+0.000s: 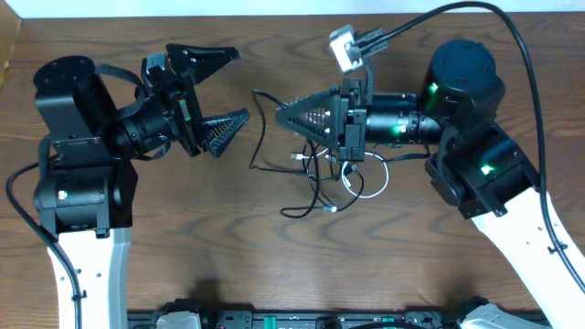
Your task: Untangle cables
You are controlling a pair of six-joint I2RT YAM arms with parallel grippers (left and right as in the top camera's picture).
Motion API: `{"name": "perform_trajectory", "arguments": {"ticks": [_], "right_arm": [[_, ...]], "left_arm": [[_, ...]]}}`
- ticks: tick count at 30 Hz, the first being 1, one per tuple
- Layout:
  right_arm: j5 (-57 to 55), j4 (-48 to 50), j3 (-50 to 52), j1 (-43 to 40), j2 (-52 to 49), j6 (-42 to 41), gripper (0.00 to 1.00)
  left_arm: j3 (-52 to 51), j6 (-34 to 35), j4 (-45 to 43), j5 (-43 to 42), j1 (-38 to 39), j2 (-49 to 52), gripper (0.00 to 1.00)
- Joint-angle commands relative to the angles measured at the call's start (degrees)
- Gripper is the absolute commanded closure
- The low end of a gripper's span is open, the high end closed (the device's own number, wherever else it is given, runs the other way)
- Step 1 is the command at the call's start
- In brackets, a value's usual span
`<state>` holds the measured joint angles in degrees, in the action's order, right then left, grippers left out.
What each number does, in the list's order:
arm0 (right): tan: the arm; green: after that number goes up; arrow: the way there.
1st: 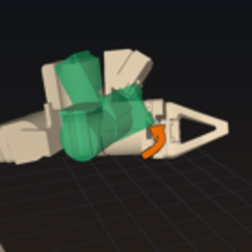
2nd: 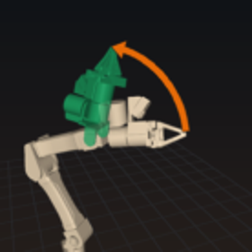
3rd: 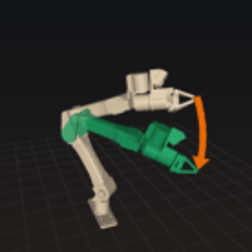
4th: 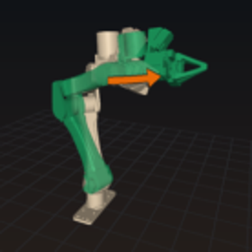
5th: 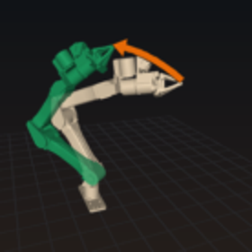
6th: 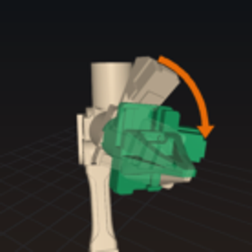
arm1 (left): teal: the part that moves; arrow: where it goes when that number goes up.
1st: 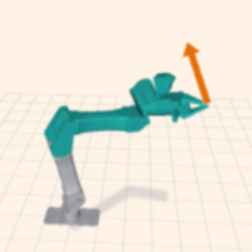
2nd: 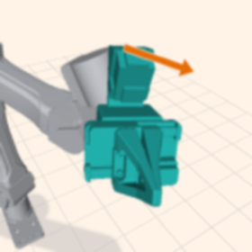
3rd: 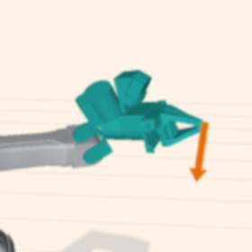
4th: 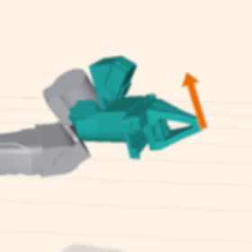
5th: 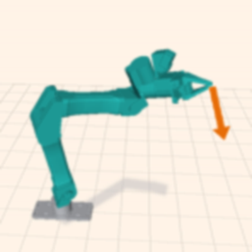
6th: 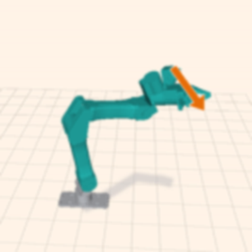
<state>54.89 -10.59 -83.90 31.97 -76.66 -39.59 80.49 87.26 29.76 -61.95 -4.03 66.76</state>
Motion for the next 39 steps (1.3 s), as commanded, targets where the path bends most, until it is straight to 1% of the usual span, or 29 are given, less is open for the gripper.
{"name": "perform_trajectory", "arguments": {"ticks": [1, 3, 6, 7, 8, 9, 11, 12, 13, 14, 15, 20, 25, 29, 33, 34, 37, 39], "right_arm": [[-0.9, 1.0, -0.4, 1.5, -0.2, 1.1, 0.99], [-2.4, 1.0, -0.4, 2.0, -0.2, 1.1, 0.99], [-5.0, 1.0, -0.4, 2.5, -0.2, 1.2, 0.99], [-5.8, 1.0, -0.4, 2.6, -0.2, 1.2, 0.99], [-6.8, 0.9, -0.4, 2.6, -0.2, 1.1, 0.99], [-7.0, 1.0, -0.4, 2.6, -0.2, 1.1, 0.99], [-7.0, 1.0, -0.4, 2.6, -0.2, 1.1, 0.99], [-7.0, 1.0, -0.4, 2.6, -0.2, 1.1, 0.99], [-7.0, 1.0, -0.4, 2.6, -0.2, 1.1, 0.99], [-7.0, 1.0, -0.4, 2.6, -0.2, 1.1, 0.99], [-7.0, 1.0, -0.4, 2.6, -0.2, 1.1, 0.99], [-7.5, 1.1, -0.4, 4.9, -0.2, 1.1, 0.99], [-10.9, 1.2, -0.4, 7.2, -0.2, 1.1, 0.99], [-12.6, 1.2, -0.4, 7.4, -0.2, 1.1, 0.99], [-14.4, 0.6, -0.4, 7.3, -0.2, 2.3, 0.99], [-15.0, 0.5, -0.4, 7.3, -0.2, 2.3, 0.99], [-15.3, 0.5, -0.4, 7.4, -0.2, 2.4, 0.99], [-15.0, 0.4, -0.4, 7.5, -0.2, 2.4, 0.99]], "left_arm": [[0.3, 0.7, -0.1, 0.5, -0.1, -0.1, 0.02], [0.3, 1.4, -0.1, -0.2, -0.1, -0.2, 0.02], [0.3, 5.6, -0.1, -5.2, -0.1, -0.2, 0.02], [0.3, 6.6, -0.1, -6.3, -0.1, -0.2, 0.00], [0.3, 7.3, -0.1, -6.9, -0.1, -0.2, 0.04], [0.3, 7.9, -0.1, -7.4, -0.1, -0.2, 0.05], [0.3, 8.0, -0.1, -8.1, -0.1, -0.2, 0.12], [0.3, 8.0, -0.1, -8.2, -0.1, -0.2, 0.20], [0.3, 8.0, -0.1, -8.2, -0.1, -0.2, 0.32], [0.3, 8.1, -0.1, -8.2, -0.1, -0.2, 0.38], [0.3, 8.7, -0.1, -8.2, -0.1, -0.2, 0.39], [0.3, 12.1, -0.3, -10.9, -0.1, -0.2, 0.39], [0.3, 12.1, -0.3, -11.0, -0.1, -0.2, 0.39], [0.3, 12.1, -0.3, -11.2, -0.1, -0.2, 0.45], [0.3, 12.1, -0.3, -13.0, -0.1, -0.2, 0.47], [0.3, 12.1, -0.3, -13.1, -0.1, -0.2, 0.52], [0.3, 12.9, -0.3, -13.2, -0.1, -0.2, 0.57], [0.3, 13.9, -0.3, -13.6, -0.1, -0.2, 0.64]]}}
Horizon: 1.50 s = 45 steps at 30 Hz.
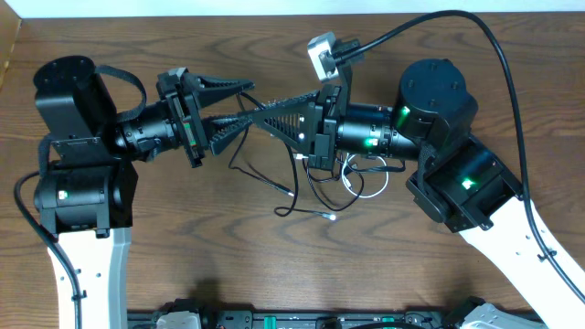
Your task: Untangle cables
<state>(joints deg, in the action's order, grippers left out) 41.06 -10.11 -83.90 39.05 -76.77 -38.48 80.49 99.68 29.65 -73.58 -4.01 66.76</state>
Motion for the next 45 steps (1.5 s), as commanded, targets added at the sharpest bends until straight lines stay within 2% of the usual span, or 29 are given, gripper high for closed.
{"name": "perform_trajectory", "arguments": {"ticks": [1, 4, 9, 12, 13, 15, 19, 23, 24, 26, 29, 31, 34, 37, 41, 45], "right_arm": [[-1.0, -0.2, -0.4, 0.4, -0.1, 1.3, 0.99], [-0.3, -0.4, -0.4, 0.4, -0.1, 1.2, 0.99], [-0.1, -0.9, -0.4, 0.4, -0.1, 1.2, 0.99], [0.0, -0.9, -0.4, 0.4, -0.1, 1.2, 0.99], [0.0, -0.9, -0.4, 0.4, -0.1, 1.2, 0.99], [0.0, -0.9, -0.4, 0.4, -0.1, 1.3, 0.99], [0.0, -0.8, -0.4, 0.4, -0.1, 1.2, 0.99], [0.0, -0.9, -0.4, 0.4, -0.1, 1.3, 0.99], [0.0, -0.9, -0.4, 0.4, -0.1, 1.3, 0.96], [0.0, -1.3, -0.4, 0.2, -0.1, 1.3, 0.72], [0.0, -3.2, -0.4, -1.6, 0.0, 1.3, 0.20], [0.0, -6.2, -0.4, -3.9, 0.5, 1.3, 0.06], [1.4, -12.5, -0.4, -9.0, 1.5, 1.6, 0.01], [4.5, -18.1, -0.4, -13.1, 1.9, 4.8, 0.01], [5.2, -25.4, -0.4, -16.6, 1.9, 8.3, 0.01], [5.2, -28.6, -0.4, -17.3, 1.9, 11.8, 0.01]], "left_arm": [[0.3, 1.7, -0.2, -2.1, -0.2, -0.2, 0.65], [0.3, 1.8, -0.2, -2.1, -0.2, -0.2, 0.66], [0.3, 1.8, -0.2, -2.1, -0.2, -0.2, 0.79], [0.3, 1.8, -0.2, -2.0, -0.2, -0.2, 0.81], [0.3, 1.7, -0.2, -2.0, -0.2, -0.2, 0.87], [0.3, 1.5, -0.2, -1.9, -0.2, -0.2, 0.90], [0.3, 1.2, -0.2, -1.3, -0.2, -0.2, 0.92], [0.3, -2.3, -0.2, 4.3, -0.2, -0.1, 0.92], [0.3, -2.8, -0.2, 5.7, -0.2, -0.1, 0.92], [0.3, -6.1, -0.2, 9.8, -0.2, -0.1, 0.93], [0.3, -11.8, -0.2, 15.2, -0.2, -0.1, 0.93], [0.3, -15.9, -0.2, 18.2, -0.2, -0.1, 0.93], [0.3, -28.5, 3.1, 27.7, -0.2, -0.1, 0.93], [0.3, -35.4, 7.6, 33.9, -0.2, -0.1, 0.93], [1.3, -37.3, 7.5, 35.5, -0.2, -0.1, 0.93], [8.5, -39.0, 7.6, 35.5, -0.1, 1.0, 0.93]]}}
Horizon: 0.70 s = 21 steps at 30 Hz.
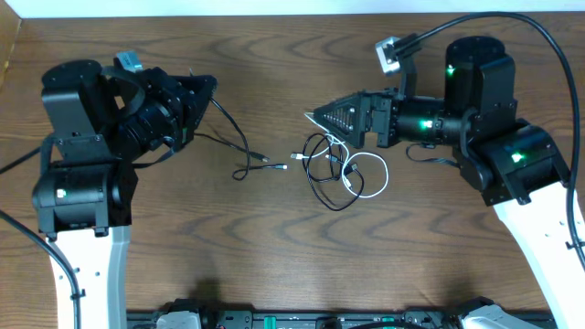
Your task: Untangle cables
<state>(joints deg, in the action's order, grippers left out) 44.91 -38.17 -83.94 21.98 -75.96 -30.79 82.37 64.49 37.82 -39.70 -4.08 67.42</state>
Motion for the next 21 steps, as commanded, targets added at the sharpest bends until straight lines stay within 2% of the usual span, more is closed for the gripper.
{"name": "perform_trajectory", "arguments": {"ticks": [1, 5, 7, 11, 14, 16, 18, 21], "right_arm": [[1.3, -1.0, -0.4, -0.2, 1.1, 4.3, 0.01], [1.3, -3.1, -0.4, -0.2, 1.1, 5.3, 0.01], [1.3, -4.3, -0.4, -0.2, 1.1, 6.0, 0.01], [1.3, -5.7, -0.4, -0.2, 1.1, 7.4, 0.01], [1.3, -7.5, -0.4, -0.2, 1.1, 8.7, 0.01], [1.3, -8.9, -0.4, -0.2, 1.1, 10.8, 0.01], [1.3, -9.7, -0.4, -0.2, 1.1, 12.0, 0.01], [1.3, -10.9, -0.3, -0.2, 1.1, 14.5, 0.01]], "left_arm": [[8.7, -3.8, -0.9, 1.7, -0.1, 0.9, 0.93], [11.7, -2.7, -6.8, 2.3, -0.1, 2.8, 0.92], [11.7, -0.9, -9.0, 5.2, -0.1, 4.8, 0.93], [11.7, 7.5, -19.8, 5.7, -0.1, 11.6, 0.93], [11.7, 17.0, -33.7, 5.7, -0.1, 17.4, 0.92], [12.1, 25.9, -44.2, 5.7, 0.4, 23.1, 0.93], [13.3, 29.1, -48.1, 5.5, 1.0, 26.8, 0.92], [16.3, 29.6, -50.6, 5.0, 2.3, 33.0, 0.93]]}}
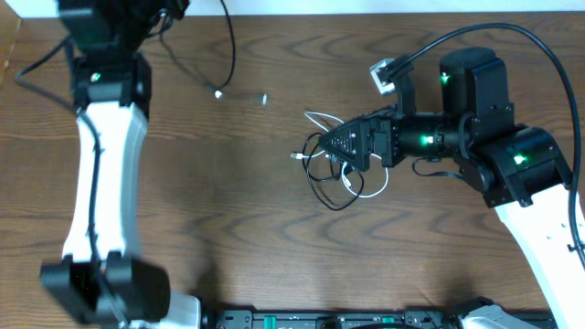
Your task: Untangle cables
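My left arm is raised at the top left, and its gripper (174, 7) is cut off by the upper edge of the overhead view. A black cable (230, 50) hangs from up there, so that gripper seems shut on it. The cable ends in a connector (218, 91), and a second small plug (263, 97) shows beside it. The cable tangle (331, 187), black loops with a white cable (370, 187), lies at mid table. My right gripper (317, 146) points left with its tip over the tangle's left side. Its jaws are stacked in this view, so their gap is hidden.
A white strand end (315, 117) lies just behind the right gripper's tip. A small plug (295, 157) sticks out at the tangle's left. The wooden table (228, 228) runs to the dark rail at the front edge. The right arm's own black cable arcs over the far right.
My left arm has lifted from table height to the top edge, and the black cable now hangs clear of the tangle. My right gripper's tip has come slightly nearer, onto the tangle.
At first my left gripper stood open at the left while the right one was over the tangle. Then both met mid table with a black cable between them. Later the left held that cable, drawn out to the left. Now it hangs lifted, apart from the tangle.
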You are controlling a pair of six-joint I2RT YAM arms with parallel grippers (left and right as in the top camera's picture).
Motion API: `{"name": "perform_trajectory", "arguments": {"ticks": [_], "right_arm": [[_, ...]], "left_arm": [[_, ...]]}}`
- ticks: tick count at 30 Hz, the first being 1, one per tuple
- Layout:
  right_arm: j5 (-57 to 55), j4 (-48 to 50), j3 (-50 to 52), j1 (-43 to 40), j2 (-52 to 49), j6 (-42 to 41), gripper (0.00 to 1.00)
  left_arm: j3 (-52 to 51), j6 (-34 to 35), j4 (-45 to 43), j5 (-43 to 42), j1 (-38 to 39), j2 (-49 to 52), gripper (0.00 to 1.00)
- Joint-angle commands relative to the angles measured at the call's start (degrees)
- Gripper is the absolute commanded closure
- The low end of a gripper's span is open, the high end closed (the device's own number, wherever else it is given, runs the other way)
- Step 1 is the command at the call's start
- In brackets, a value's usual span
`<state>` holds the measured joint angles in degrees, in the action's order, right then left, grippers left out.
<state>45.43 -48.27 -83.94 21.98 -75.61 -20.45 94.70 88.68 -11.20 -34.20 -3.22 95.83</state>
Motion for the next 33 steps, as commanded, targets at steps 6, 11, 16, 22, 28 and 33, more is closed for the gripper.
{"name": "perform_trajectory", "arguments": {"ticks": [6, 11, 16, 22, 28, 33], "right_arm": [[-1.0, -4.6, -0.3, -0.2, 0.7, 6.9, 0.01], [-3.0, -11.6, -0.4, -0.2, 0.7, 11.4, 0.01], [-8.1, -20.4, -0.3, -0.2, 0.7, 12.0, 0.02], [-9.4, -22.9, -0.3, -0.1, 0.7, 12.0, 0.01], [-11.3, -21.3, -0.3, -0.1, 0.7, 12.0, 0.01], [-11.3, -21.5, -0.3, -0.1, 0.7, 12.0, 0.01]], "left_arm": [[4.3, -3.6, -1.6, 3.9, 1.5, 11.8, 0.93], [4.3, -15.9, 3.8, 8.7, -4.8, 17.9, 0.92], [4.3, -36.8, 7.7, 15.8, -16.2, 25.3, 0.42], [4.3, -62.6, 15.4, 20.8, -26.5, 28.3, 0.00], [4.3, -63.3, 18.6, 15.6, -35.9, 25.1, 0.00], [4.3, -63.2, 23.9, 4.3, -38.0, 22.4, 0.00]]}}
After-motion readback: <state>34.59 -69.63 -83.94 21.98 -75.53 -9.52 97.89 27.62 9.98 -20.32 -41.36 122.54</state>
